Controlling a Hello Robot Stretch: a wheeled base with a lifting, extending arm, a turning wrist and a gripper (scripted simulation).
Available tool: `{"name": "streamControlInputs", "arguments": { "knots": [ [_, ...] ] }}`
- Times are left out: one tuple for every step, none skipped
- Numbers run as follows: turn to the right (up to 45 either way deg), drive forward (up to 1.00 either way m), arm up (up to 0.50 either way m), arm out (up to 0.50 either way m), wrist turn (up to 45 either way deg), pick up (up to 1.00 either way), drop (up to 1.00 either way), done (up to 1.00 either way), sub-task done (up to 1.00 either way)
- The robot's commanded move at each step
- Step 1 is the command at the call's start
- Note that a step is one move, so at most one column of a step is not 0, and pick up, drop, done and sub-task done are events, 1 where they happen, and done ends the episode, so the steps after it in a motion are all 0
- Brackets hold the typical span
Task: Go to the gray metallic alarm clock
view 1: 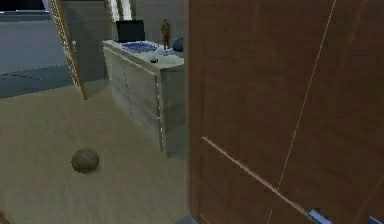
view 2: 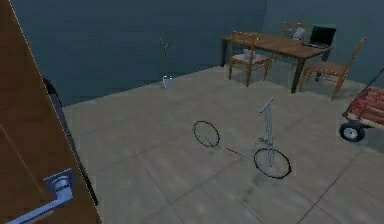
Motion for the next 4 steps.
{"name": "streamControlInputs", "arguments": {
  "knots": [
    [-36.0, 0.0, 0.0, 0.0, 0.0, 0.0, 0.0, 0.0, 0.0],
    [0.0, 1.0, 0.0, 0.0, 0.0, 0.0, 0.0, 0.0, 0.0],
    [-45.0, 0.0, 0.0, 0.0, 0.0, 0.0, 0.0, 0.0, 0.0],
    [-9.0, 0.0, 0.0, 0.0, 0.0, 0.0, 0.0, 0.0, 0.0]
  ]
}}
